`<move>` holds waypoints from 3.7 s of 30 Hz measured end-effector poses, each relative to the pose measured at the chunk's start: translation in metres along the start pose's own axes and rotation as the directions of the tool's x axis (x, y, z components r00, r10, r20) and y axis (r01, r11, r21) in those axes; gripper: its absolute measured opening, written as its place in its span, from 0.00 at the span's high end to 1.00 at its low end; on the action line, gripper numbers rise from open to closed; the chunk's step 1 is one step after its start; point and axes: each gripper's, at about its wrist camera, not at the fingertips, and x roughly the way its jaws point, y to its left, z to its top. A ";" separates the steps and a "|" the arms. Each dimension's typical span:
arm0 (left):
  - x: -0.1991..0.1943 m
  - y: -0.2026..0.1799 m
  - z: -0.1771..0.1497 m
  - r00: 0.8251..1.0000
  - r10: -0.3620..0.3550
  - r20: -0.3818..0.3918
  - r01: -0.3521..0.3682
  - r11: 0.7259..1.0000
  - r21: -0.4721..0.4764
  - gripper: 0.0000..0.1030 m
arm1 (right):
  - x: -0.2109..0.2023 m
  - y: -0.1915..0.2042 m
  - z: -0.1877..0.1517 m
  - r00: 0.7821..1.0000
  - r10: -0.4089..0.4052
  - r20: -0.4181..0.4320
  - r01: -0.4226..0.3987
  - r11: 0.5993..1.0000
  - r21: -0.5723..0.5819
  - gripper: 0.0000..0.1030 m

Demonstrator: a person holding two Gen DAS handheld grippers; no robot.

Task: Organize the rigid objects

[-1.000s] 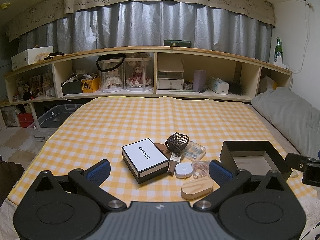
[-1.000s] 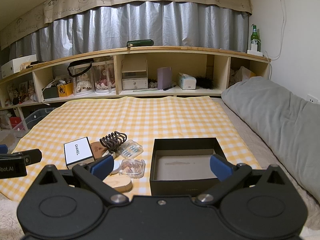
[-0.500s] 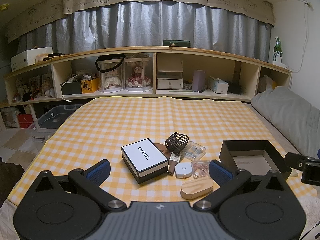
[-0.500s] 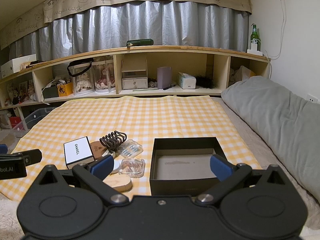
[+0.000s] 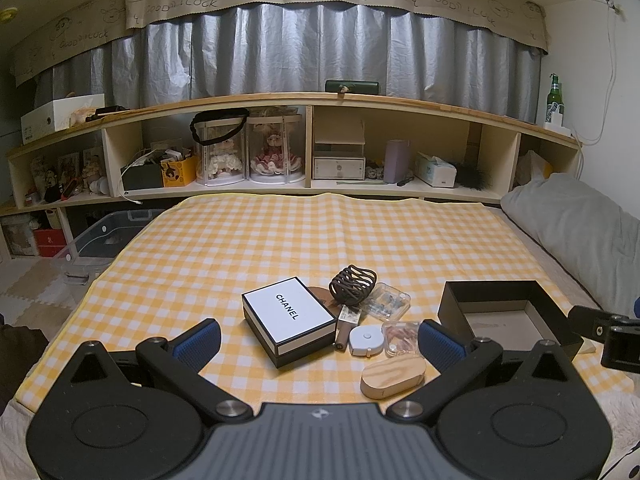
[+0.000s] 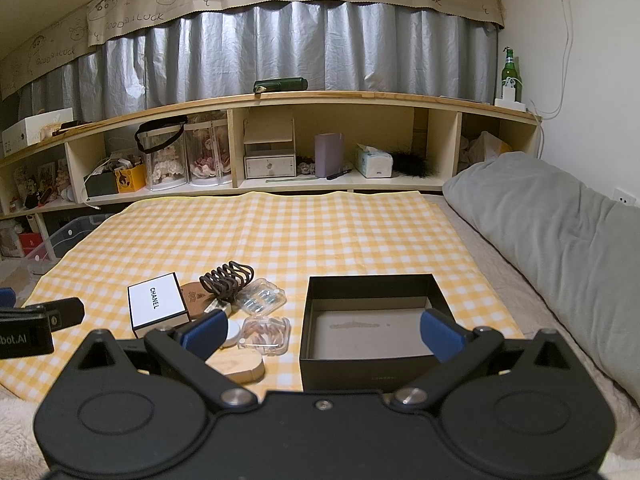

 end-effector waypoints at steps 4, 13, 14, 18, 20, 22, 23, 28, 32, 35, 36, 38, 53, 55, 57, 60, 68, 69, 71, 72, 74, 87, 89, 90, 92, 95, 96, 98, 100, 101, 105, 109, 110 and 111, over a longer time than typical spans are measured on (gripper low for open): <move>0.000 0.000 0.000 1.000 0.000 0.000 0.000 1.000 0.000 0.00 | 0.000 0.000 0.000 1.000 0.000 0.000 0.000 1.000 0.000 0.00; 0.000 0.000 0.000 1.000 0.000 0.001 0.000 1.000 0.001 0.00 | 0.000 0.000 0.000 1.000 0.000 0.000 0.000 1.000 0.000 0.00; 0.000 0.000 0.000 1.000 0.000 0.002 0.000 1.000 0.000 0.00 | 0.000 0.000 0.000 1.000 0.000 0.000 0.000 1.000 0.001 0.00; -0.002 -0.004 0.001 1.000 0.001 0.004 -0.001 1.000 0.001 0.00 | 0.000 0.000 0.001 1.000 0.001 0.001 -0.001 1.000 0.001 0.00; 0.002 -0.002 0.003 1.000 0.006 0.007 -0.006 1.000 0.001 0.00 | 0.000 -0.001 0.003 1.000 0.001 0.003 -0.001 1.000 0.001 0.00; -0.001 -0.007 0.007 1.000 0.012 0.013 -0.012 1.000 0.002 0.00 | 0.000 0.000 0.004 1.000 -0.003 0.005 0.003 1.000 0.001 0.00; -0.001 -0.007 0.008 1.000 0.015 0.015 -0.015 1.000 0.002 0.00 | 0.001 -0.002 0.004 1.000 -0.005 0.006 0.005 1.000 0.001 0.00; -0.003 -0.005 0.010 0.999 0.008 0.040 -0.009 1.000 0.003 0.00 | 0.007 -0.003 0.003 1.000 -0.012 0.006 0.012 0.999 0.035 0.00; 0.003 -0.006 0.018 0.998 0.002 0.058 -0.002 1.000 -0.013 0.00 | 0.010 -0.010 0.012 1.000 -0.024 0.006 0.024 0.997 0.067 0.00; 0.012 -0.005 0.026 0.998 0.000 0.061 0.002 0.999 -0.033 0.00 | 0.015 -0.018 0.021 0.999 -0.039 0.024 0.037 0.996 0.082 0.00; 0.015 -0.006 0.028 0.998 0.005 0.061 -0.003 0.999 -0.036 0.00 | 0.016 -0.021 0.025 0.998 -0.049 0.031 0.046 0.995 0.088 0.00; 0.023 -0.008 0.033 0.998 0.026 0.054 -0.024 0.999 -0.035 0.00 | 0.021 -0.029 0.035 0.996 -0.080 0.044 0.076 0.993 0.095 0.00; 0.117 -0.008 0.063 0.995 0.069 0.073 -0.066 0.997 -0.044 0.00 | 0.114 -0.105 0.071 0.964 -0.254 -0.083 0.260 0.963 0.075 0.00; 0.134 -0.003 0.062 0.995 0.076 0.058 -0.072 0.996 -0.055 0.00 | 0.133 -0.116 0.067 0.965 -0.223 -0.137 0.233 0.971 0.062 0.00; 0.153 0.004 0.060 0.995 0.090 0.035 -0.087 0.994 -0.066 0.00 | 0.151 -0.126 0.058 0.959 -0.205 -0.197 0.220 0.974 0.058 0.00; 0.180 0.013 0.053 0.995 0.101 0.001 -0.101 0.992 -0.071 0.00 | 0.172 -0.137 0.048 0.932 -0.217 -0.291 0.246 0.967 0.067 0.12; 0.235 0.016 0.030 0.992 0.075 -0.104 -0.076 0.997 -0.006 0.00 | 0.208 -0.158 0.028 0.886 -0.088 -0.455 0.194 0.962 0.193 0.50; 0.240 0.016 0.027 0.991 0.069 -0.114 -0.070 0.998 -0.005 0.00 | 0.213 -0.158 0.025 0.876 -0.074 -0.476 0.189 0.962 0.199 0.55; 0.246 0.013 0.023 0.990 0.064 -0.125 -0.065 0.998 0.001 0.00 | 0.220 -0.155 0.020 0.862 -0.064 -0.502 0.182 0.965 0.189 0.59; 0.249 0.012 0.021 0.990 0.064 -0.128 -0.064 0.998 0.004 0.00 | 0.225 -0.154 0.019 0.857 -0.065 -0.511 0.180 0.967 0.178 0.64; 0.253 0.013 0.019 0.989 0.065 -0.132 -0.066 0.998 0.001 0.00 | 0.230 -0.150 0.016 0.847 -0.089 -0.524 0.196 0.969 0.151 0.68; 0.277 0.026 0.015 0.973 0.050 -0.225 -0.072 0.993 -0.091 0.00 | 0.243 -0.148 0.009 0.794 -0.183 -0.579 0.253 0.966 0.042 0.94; 0.278 0.030 0.013 0.969 0.054 -0.239 -0.079 0.992 -0.094 0.00 | 0.244 -0.148 0.008 0.795 -0.181 -0.579 0.255 0.966 0.047 0.94; 0.279 0.031 0.012 0.967 0.057 -0.247 -0.083 0.992 -0.097 0.00 | 0.243 -0.147 0.009 0.795 -0.181 -0.579 0.254 0.966 0.047 0.94; 0.281 0.035 0.010 0.963 0.057 -0.264 -0.088 0.990 -0.107 0.00 | 0.244 -0.148 0.007 0.795 -0.180 -0.579 0.253 0.966 0.047 0.94; 0.283 0.040 0.010 0.961 0.050 -0.273 -0.082 0.991 -0.107 0.00 | 0.243 -0.148 0.008 0.795 -0.180 -0.579 0.253 0.966 0.047 0.94; 0.284 0.042 0.011 0.960 0.045 -0.275 -0.075 0.992 -0.102 0.00 | 0.243 -0.147 0.008 0.795 -0.180 -0.579 0.253 0.966 0.047 0.94; 0.287 0.048 0.015 0.960 0.024 -0.280 -0.057 0.992 -0.110 0.00 | 0.243 -0.147 0.008 0.795 -0.179 -0.579 0.254 0.966 0.050 0.94; 0.289 0.056 0.017 0.958 0.017 -0.285 -0.057 0.990 -0.132 0.00 | 0.245 -0.148 0.007 0.795 -0.177 -0.581 0.256 0.965 0.057 0.94; 0.291 0.060 0.018 0.956 0.020 -0.291 -0.066 0.987 -0.147 0.00 | 0.246 -0.148 0.007 0.794 -0.176 -0.582 0.256 0.965 0.057 0.94; 0.298 0.077 0.018 0.932 -0.006 -0.363 -0.096 0.960 -0.262 0.00 | 0.245 -0.149 0.007 0.794 -0.176 -0.582 0.256 0.965 0.058 0.94; 0.300 0.074 0.019 0.918 -0.045 -0.394 -0.089 0.945 -0.315 0.00 | 0.245 -0.149 0.008 0.794 -0.175 -0.582 0.255 0.965 0.058 0.93; 0.301 0.071 0.019 0.915 -0.052 -0.400 -0.087 0.943 -0.322 0.00 | 0.245 -0.149 0.007 0.794 -0.174 -0.582 0.255 0.965 0.059 0.93; 0.302 0.068 0.020 0.911 -0.054 -0.408 -0.090 0.941 -0.325 0.00 | 0.244 -0.149 0.008 0.795 -0.174 -0.582 0.255 0.965 0.059 0.93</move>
